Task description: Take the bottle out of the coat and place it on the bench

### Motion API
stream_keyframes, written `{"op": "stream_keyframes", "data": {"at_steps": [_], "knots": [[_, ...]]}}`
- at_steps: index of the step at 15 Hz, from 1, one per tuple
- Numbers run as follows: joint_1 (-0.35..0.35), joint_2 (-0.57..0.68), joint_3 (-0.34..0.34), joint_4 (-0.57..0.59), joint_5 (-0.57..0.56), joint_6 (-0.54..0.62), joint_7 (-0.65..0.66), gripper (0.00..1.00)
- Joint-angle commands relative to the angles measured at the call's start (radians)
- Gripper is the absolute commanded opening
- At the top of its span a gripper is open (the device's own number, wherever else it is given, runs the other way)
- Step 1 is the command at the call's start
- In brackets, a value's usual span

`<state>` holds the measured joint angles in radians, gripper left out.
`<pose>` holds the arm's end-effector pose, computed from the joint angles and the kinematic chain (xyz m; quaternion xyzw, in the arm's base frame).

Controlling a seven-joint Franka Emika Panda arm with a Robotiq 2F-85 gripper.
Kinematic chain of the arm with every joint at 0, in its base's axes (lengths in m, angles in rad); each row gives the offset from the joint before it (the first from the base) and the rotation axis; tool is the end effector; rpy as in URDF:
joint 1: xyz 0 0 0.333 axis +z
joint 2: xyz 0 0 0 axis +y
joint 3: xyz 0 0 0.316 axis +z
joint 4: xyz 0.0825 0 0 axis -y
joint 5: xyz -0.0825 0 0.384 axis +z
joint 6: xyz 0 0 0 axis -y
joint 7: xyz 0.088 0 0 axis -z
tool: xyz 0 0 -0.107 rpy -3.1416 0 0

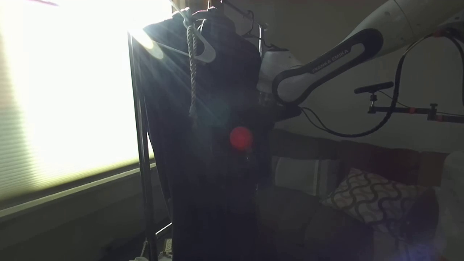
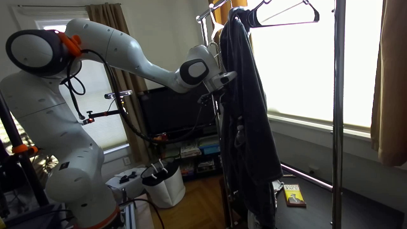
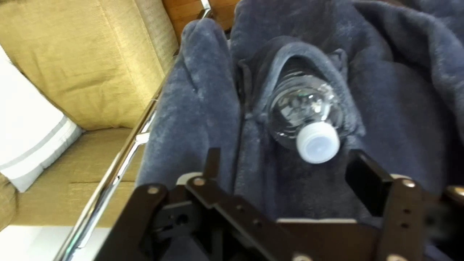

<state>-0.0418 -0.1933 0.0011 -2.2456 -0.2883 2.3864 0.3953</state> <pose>0.5167 -0.0237 0.4824 0.9715 -0.1263 0.1822 0.0838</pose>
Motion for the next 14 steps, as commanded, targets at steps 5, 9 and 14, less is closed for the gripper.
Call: {"op": "stream_keyframes", "data": {"at_steps": [5, 9, 14], "knots": [[0.026, -0.046, 0.063, -0.040, 0.056, -0.056, -0.045, 1.00], [-0.013, 0.026, 0.058, 0.001, -0.007, 0.011, 0.001, 0.99], [-0.019, 0.097, 0.037, 0.049, 0.007, 0.023, -0.018, 0.75]]}}
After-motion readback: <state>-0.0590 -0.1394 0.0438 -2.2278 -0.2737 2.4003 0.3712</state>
